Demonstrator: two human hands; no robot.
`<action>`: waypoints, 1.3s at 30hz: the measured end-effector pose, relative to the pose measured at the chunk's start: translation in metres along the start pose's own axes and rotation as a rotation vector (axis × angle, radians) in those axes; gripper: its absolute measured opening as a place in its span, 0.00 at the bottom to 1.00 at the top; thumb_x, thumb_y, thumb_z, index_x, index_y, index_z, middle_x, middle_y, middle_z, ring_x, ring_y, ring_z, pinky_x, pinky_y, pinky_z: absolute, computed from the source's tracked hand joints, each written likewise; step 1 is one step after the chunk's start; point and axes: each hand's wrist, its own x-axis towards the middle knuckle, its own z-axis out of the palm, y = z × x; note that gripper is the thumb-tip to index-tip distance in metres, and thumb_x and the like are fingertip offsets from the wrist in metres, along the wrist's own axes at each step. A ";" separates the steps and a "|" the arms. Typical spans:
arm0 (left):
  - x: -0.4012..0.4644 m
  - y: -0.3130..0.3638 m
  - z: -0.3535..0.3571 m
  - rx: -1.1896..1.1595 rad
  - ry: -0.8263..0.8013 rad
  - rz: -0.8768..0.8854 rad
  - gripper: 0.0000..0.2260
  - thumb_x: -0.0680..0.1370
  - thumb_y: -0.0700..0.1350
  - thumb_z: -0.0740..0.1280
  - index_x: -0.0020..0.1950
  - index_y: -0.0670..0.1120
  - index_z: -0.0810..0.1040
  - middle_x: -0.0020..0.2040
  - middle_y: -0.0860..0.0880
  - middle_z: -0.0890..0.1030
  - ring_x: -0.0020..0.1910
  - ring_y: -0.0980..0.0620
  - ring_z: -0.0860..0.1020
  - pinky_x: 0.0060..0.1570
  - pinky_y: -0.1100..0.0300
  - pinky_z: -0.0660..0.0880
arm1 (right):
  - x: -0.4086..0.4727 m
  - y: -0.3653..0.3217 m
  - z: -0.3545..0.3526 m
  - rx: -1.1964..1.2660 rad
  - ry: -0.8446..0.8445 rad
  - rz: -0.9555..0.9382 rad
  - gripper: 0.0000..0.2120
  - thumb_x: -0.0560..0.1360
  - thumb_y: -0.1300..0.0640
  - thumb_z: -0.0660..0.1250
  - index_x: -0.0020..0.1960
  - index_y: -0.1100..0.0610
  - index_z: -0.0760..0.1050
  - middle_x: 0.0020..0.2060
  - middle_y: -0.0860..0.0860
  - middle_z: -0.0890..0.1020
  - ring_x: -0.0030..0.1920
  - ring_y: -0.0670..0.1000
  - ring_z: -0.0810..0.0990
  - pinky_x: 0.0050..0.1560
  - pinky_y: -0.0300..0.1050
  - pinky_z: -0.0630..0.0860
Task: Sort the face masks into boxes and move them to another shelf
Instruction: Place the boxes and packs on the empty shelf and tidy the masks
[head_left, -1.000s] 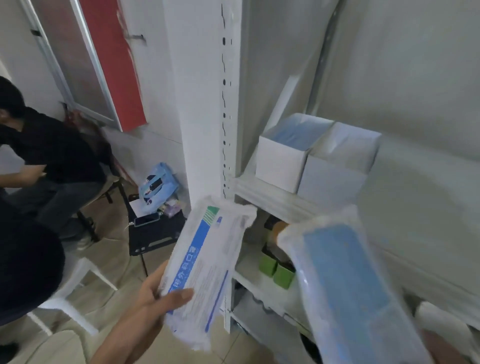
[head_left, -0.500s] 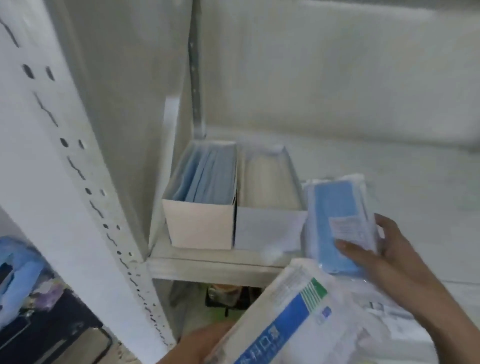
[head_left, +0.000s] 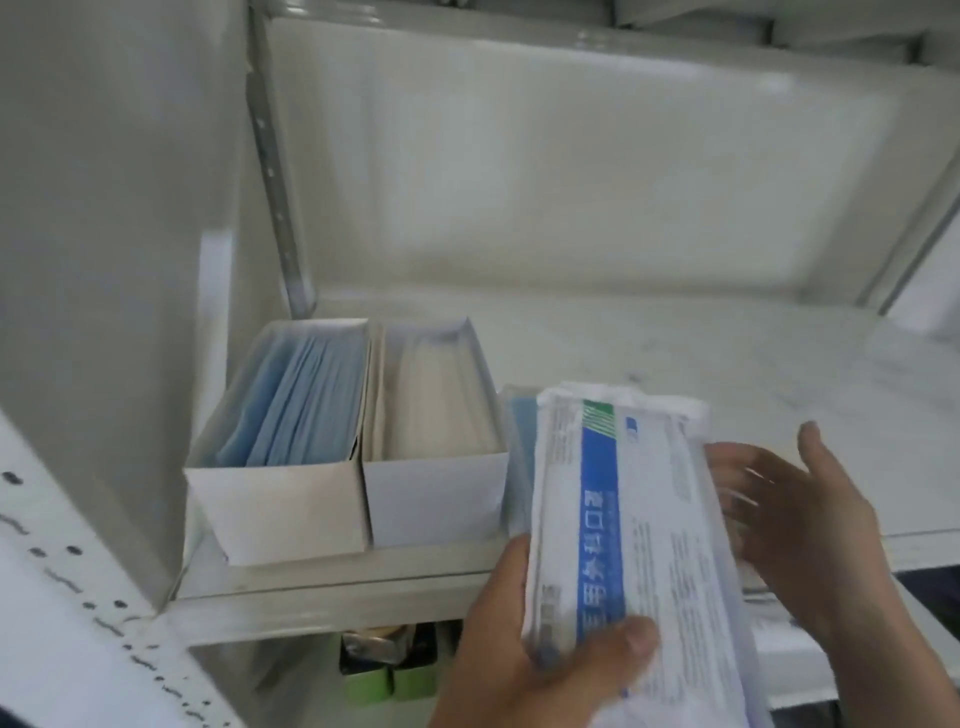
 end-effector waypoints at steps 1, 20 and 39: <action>0.003 -0.004 0.001 -0.036 0.038 -0.030 0.23 0.69 0.50 0.79 0.62 0.63 0.79 0.61 0.54 0.85 0.60 0.54 0.83 0.59 0.62 0.79 | 0.004 0.005 0.003 -0.042 -0.090 0.039 0.37 0.76 0.33 0.59 0.60 0.67 0.78 0.47 0.63 0.79 0.44 0.62 0.74 0.39 0.52 0.66; -0.046 0.055 -0.044 0.437 -0.121 -0.157 0.10 0.72 0.34 0.76 0.45 0.40 0.75 0.24 0.50 0.67 0.24 0.60 0.66 0.33 0.66 0.65 | 0.011 0.018 0.042 -0.854 0.103 -0.185 0.32 0.68 0.34 0.75 0.70 0.35 0.70 0.60 0.35 0.78 0.54 0.39 0.82 0.40 0.33 0.80; 0.018 0.047 -0.131 1.547 0.290 0.757 0.16 0.73 0.43 0.63 0.54 0.43 0.86 0.51 0.45 0.87 0.54 0.43 0.82 0.59 0.50 0.70 | 0.022 0.040 0.074 -1.233 -0.294 -0.380 0.40 0.63 0.34 0.78 0.72 0.31 0.67 0.75 0.28 0.60 0.73 0.29 0.59 0.64 0.19 0.56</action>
